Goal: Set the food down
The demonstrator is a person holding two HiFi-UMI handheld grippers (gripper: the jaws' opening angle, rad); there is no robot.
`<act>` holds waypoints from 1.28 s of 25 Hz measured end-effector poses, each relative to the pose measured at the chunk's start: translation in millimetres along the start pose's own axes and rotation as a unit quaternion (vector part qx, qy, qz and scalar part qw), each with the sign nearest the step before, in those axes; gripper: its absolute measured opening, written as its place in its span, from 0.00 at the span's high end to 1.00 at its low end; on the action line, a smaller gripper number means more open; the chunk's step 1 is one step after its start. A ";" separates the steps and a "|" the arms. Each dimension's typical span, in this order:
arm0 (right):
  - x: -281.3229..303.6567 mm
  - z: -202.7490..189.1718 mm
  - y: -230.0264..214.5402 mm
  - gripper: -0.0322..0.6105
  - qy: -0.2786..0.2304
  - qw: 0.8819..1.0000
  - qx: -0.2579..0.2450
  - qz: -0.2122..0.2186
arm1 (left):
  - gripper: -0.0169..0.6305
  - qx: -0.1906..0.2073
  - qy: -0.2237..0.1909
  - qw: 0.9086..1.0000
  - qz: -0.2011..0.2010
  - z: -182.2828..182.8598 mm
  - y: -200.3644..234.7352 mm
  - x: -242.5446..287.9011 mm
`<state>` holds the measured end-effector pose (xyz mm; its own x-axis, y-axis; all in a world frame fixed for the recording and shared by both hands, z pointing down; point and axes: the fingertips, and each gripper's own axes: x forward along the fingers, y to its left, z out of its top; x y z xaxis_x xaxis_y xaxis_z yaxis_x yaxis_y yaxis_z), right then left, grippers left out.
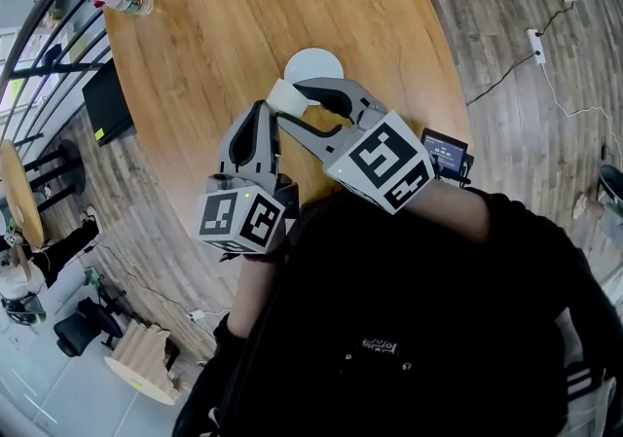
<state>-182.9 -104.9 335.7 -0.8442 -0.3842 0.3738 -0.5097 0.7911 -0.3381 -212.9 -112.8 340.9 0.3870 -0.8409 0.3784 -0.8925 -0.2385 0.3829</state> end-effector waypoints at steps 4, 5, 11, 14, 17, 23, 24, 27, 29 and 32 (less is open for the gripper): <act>7.2 -3.1 -1.8 0.68 0.006 1.000 0.001 0.004 | 0.98 -0.010 0.006 1.000 0.010 -5.9 9.7 1.2; 8.8 -5.0 -2.6 0.68 0.008 1.000 0.002 0.005 | 0.98 -0.012 0.008 1.000 0.012 -7.8 11.3 1.6; 14.1 -14.2 -6.2 0.68 0.021 1.000 0.005 0.010 | 0.98 -0.015 0.015 1.000 0.021 -14.7 14.4 0.9; 19.2 -18.5 -7.5 0.68 0.027 1.000 0.007 0.014 | 0.98 -0.015 0.017 0.999 0.025 -16.4 18.2 1.5; 23.1 -22.6 -8.7 0.68 0.033 0.999 0.010 0.018 | 0.98 -0.018 0.021 0.999 0.030 -19.4 20.5 0.4; 30.4 -33.1 -13.8 0.68 0.046 0.999 0.010 0.023 | 0.98 -0.022 0.027 0.999 0.036 -27.6 22.8 -2.2; 31.6 -35.5 -15.0 0.68 0.049 0.998 0.010 0.022 | 0.98 -0.023 0.028 0.999 0.037 -28.6 23.7 -2.8; 34.4 -43.8 -19.6 0.68 0.060 0.998 0.008 0.022 | 0.98 -0.027 0.031 0.998 0.043 -32.4 26.6 -5.3; 36.6 -49.2 -23.2 0.68 0.067 0.998 0.008 0.020 | 0.98 -0.031 0.034 0.998 0.045 -35.6 28.4 -6.6; 40.1 -55.9 -28.1 0.68 0.075 0.997 0.008 0.017 | 0.98 -0.036 0.040 0.997 0.046 -40.9 29.3 -6.9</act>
<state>-193.1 -115.9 408.5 -0.8275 -0.2807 0.4863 -0.4846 0.7945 -0.3660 -232.2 -94.1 384.0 0.3248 -0.8150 0.4799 -0.9069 -0.1244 0.4026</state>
